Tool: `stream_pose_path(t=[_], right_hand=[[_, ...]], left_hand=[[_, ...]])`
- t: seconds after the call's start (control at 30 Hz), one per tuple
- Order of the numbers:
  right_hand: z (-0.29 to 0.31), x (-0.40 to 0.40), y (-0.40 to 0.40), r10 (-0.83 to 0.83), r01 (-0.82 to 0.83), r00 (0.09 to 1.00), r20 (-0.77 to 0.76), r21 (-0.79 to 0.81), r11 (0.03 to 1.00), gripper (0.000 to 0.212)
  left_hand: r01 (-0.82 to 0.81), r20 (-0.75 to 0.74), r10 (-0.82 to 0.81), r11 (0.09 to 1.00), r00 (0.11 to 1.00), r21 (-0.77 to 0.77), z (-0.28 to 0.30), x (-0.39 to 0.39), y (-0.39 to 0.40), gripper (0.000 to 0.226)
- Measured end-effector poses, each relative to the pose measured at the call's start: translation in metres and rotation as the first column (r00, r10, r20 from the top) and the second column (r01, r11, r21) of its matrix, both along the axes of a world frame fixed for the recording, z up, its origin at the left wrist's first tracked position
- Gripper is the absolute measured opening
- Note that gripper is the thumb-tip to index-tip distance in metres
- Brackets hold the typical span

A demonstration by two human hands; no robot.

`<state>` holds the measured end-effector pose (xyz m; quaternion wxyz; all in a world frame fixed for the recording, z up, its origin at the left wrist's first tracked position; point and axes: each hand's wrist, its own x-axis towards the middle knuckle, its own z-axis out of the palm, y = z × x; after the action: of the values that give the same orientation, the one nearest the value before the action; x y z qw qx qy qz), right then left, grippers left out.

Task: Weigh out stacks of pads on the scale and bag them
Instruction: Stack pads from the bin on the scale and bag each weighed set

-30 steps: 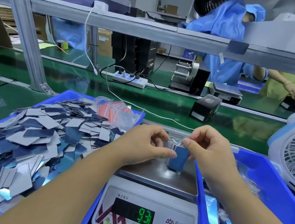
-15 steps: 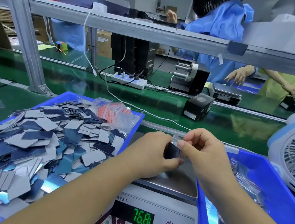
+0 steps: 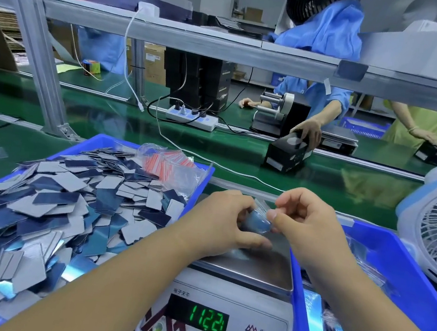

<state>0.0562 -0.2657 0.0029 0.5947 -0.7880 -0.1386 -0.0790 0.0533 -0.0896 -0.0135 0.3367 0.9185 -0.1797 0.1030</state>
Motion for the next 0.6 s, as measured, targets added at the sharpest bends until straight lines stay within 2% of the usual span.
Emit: stream_pose_path(t=[0.07, 0.17, 0.23, 0.4, 0.5, 0.6], right_hand=[[0.003, 0.000, -0.004, -0.005, 0.007, 0.999, 0.054, -0.039, 0.999, 0.029], [0.005, 0.001, -0.007, 0.002, 0.022, 0.988, 0.153, -0.156, 0.988, 0.031], [0.004, 0.000, -0.008, 0.024, 0.015, 0.983, 0.184, -0.206, 0.979, 0.031], [0.006, 0.001, -0.010, 0.126, -0.125, 0.991, 0.044, -0.024, 0.992, 0.042], [0.009, 0.004, -0.016, 0.125, -0.125, 0.990, 0.072, -0.004, 0.992, 0.048], [0.018, 0.011, -0.033, 0.057, -0.065, 0.993, 0.104, 0.076, 0.995, 0.049]], left_hand=[[0.018, -0.049, -0.021, 0.998, 0.999, -0.066, 0.000, -0.001, 0.002, 0.039], [0.030, -0.149, -0.076, 0.957, 0.986, -0.290, 0.002, 0.001, 0.008, 0.022], [0.049, -0.164, -0.107, 0.944, 0.981, -0.327, 0.002, 0.002, 0.010, 0.018], [0.100, -0.134, -0.157, 0.929, 0.979, -0.357, -0.001, 0.002, 0.009, 0.014], [0.134, -0.111, -0.200, 0.891, 0.973, -0.433, 0.002, 0.001, 0.011, 0.006], [0.049, -0.070, -0.092, 0.885, 0.993, -0.462, 0.008, 0.003, 0.022, 0.016]])
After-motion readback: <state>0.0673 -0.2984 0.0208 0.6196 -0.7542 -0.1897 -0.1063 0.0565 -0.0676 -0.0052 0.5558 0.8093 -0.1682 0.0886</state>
